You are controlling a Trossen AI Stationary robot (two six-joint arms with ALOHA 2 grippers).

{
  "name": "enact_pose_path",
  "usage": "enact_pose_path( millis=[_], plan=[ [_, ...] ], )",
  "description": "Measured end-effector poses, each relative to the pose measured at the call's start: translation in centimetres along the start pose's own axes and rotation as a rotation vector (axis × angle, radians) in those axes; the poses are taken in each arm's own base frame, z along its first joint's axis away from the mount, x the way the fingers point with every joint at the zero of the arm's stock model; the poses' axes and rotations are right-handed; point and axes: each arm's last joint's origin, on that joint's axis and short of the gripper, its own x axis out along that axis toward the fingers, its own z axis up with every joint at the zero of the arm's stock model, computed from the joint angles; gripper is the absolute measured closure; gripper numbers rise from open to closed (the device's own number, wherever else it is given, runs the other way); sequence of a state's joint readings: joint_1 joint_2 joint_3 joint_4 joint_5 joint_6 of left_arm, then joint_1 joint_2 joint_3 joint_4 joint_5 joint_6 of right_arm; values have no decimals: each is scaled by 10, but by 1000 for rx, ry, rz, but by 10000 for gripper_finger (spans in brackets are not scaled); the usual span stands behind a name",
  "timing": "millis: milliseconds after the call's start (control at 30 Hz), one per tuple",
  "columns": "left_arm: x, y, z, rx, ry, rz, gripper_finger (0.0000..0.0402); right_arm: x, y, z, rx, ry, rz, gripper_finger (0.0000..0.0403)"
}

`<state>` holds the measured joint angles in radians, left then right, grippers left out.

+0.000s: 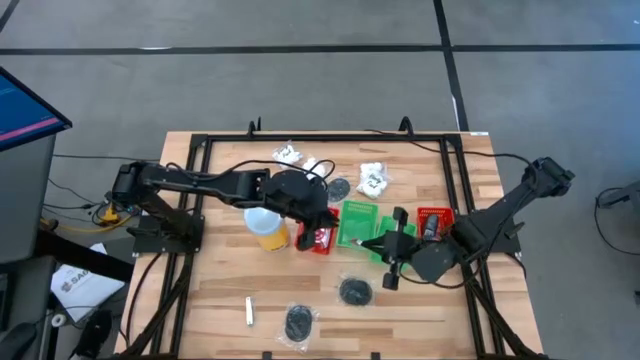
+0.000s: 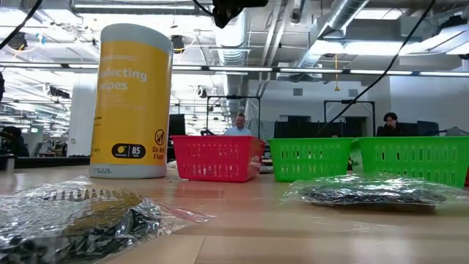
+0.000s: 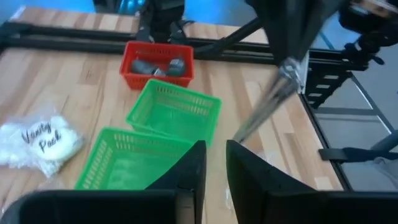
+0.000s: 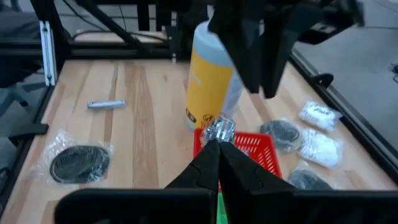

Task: Pick & Place Travel size toiletries
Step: Put the nail cutter into the left red bin

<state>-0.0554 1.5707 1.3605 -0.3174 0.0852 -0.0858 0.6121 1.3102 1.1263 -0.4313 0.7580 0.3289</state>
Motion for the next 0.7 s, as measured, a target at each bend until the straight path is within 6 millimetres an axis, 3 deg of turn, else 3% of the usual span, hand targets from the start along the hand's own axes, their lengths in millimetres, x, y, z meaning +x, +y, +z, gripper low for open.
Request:
enact_pose_path(
  millis=[167, 400, 700],
  plan=[
    [0, -7, 5, 64, -57, -42, 326, -9, -7, 7, -6, -35, 10, 403],
    [0, -15, 9, 110, -103, -66, 264, -17, -11, 16, -15, -102, 27, 403],
    [-1, -16, 18, 118, -200, -70, 196, -15, -14, 24, -28, -152, 22, 403]
  ],
)
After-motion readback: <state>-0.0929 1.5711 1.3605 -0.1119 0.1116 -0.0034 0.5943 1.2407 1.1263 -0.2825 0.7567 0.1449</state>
